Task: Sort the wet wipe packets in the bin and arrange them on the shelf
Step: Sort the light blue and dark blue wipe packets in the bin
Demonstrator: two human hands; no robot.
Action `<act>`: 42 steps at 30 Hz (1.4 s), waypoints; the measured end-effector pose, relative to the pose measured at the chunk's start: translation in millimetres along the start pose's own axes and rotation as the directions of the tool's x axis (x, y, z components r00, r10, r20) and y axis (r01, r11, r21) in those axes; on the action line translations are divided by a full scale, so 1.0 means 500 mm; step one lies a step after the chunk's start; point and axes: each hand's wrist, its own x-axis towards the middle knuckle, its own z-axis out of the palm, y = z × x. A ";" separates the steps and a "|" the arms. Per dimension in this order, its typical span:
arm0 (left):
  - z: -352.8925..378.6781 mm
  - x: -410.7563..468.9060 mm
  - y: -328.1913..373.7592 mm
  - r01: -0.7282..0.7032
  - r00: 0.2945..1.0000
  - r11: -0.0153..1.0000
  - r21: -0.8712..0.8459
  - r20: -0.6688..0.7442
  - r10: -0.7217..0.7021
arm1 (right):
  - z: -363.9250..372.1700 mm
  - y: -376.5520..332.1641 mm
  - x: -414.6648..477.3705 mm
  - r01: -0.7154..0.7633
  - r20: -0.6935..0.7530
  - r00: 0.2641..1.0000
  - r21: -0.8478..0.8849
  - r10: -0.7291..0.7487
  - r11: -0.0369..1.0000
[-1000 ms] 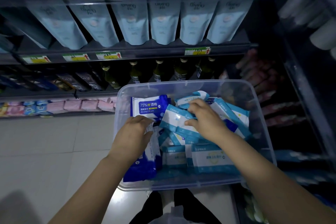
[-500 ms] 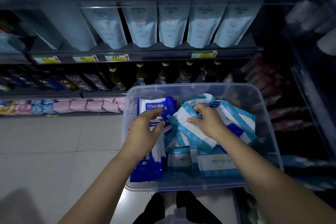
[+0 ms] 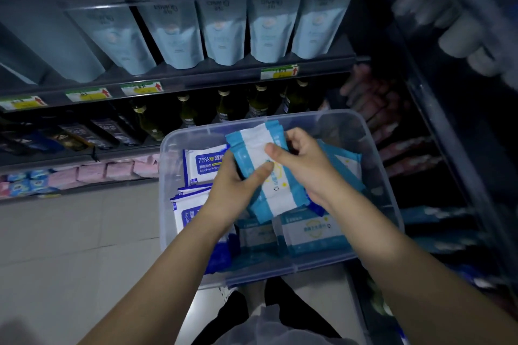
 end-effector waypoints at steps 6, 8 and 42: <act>-0.055 0.009 -0.001 -0.029 0.981 0.998 -0.062 -0.195 0.017 | -0.092 0.083 -0.014 -0.026 0.037 0.998 -0.459 0.049 0.888; -0.075 0.007 -0.001 -0.044 0.975 0.998 -0.049 -0.221 0.033 | -0.111 0.120 -0.035 0.034 0.233 0.954 -0.706 0.187 0.708; 0.103 -0.123 -0.039 -0.057 0.771 0.980 -0.192 -0.632 -0.079 | -0.067 0.054 -0.013 0.137 0.279 0.958 -0.232 -0.069 0.963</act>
